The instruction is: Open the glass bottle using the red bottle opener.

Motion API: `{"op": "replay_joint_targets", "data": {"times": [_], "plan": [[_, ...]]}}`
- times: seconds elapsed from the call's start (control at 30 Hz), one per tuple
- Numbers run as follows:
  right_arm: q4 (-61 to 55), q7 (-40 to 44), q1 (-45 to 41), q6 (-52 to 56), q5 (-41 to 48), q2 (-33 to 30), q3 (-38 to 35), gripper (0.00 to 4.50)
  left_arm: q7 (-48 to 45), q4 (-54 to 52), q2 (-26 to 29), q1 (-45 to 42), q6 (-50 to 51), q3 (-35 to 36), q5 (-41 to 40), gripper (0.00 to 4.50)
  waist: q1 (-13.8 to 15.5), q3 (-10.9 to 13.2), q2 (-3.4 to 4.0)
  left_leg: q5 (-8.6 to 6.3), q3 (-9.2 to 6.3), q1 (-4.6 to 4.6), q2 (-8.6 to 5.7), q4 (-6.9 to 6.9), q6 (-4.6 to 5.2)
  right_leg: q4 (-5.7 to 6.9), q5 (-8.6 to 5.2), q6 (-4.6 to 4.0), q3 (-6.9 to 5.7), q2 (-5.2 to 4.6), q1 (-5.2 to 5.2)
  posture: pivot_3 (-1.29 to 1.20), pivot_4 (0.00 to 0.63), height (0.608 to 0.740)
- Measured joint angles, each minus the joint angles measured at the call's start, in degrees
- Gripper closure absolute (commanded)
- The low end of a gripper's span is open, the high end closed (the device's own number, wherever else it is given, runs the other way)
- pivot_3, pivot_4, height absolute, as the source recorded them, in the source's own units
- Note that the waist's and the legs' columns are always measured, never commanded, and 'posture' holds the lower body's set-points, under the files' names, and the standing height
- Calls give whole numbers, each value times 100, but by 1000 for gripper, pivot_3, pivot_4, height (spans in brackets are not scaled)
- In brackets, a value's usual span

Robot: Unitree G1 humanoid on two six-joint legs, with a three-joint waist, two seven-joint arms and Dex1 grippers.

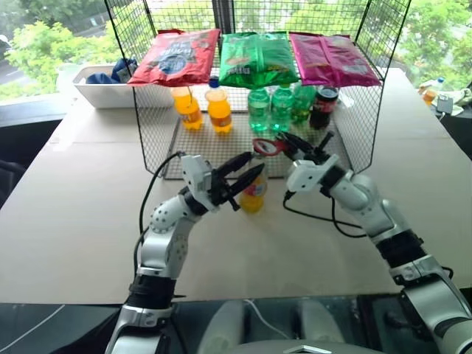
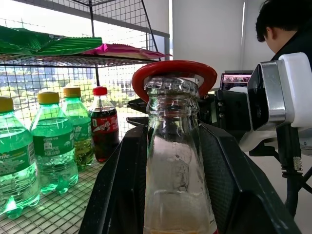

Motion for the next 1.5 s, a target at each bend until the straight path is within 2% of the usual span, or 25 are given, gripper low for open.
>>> {"op": "replay_joint_targets", "data": {"times": [0.4,0.53,0.83,1.2,1.33,1.5], "plan": [[172,-218,138,-63,-49,180,118,4500,1,-6,25,32,4,1,-1,2900,-3,-5,1,0,1,17,0,0,0,1,0,0,1,1,14,0,150,740],[509,-491,59,-147,-136,335,219,4500,19,1,45,70,50,2,1,2900,-5,-3,5,-1,4,92,0,-20,1,-12,-2,-2,3,1,82,0,150,740],[857,-852,-24,-252,-229,574,298,4500,61,-10,64,90,96,45,-3,2900,-10,-5,6,-1,2,100,4,-21,0,-10,-1,-2,2,3,90,0,150,740],[794,-731,-522,-398,-430,-150,292,4500,111,-21,38,55,110,-4,6,2900,-10,-2,10,-1,2,96,3,-23,0,-11,-1,-2,2,3,86,0,150,740],[949,-605,-866,-169,-421,-552,-7,4500,103,-57,33,58,106,-16,4,2900,-4,6,12,-1,3,83,3,-36,1,-21,-1,-2,4,0,79,0,150,740],[710,-442,-1115,-80,-308,-634,-158,4500,110,-76,18,40,96,-44,4,2900,-19,6,12,0,11,83,11,-75,-1,-38,-3,-4,11,2,65,0,150,740]]}}
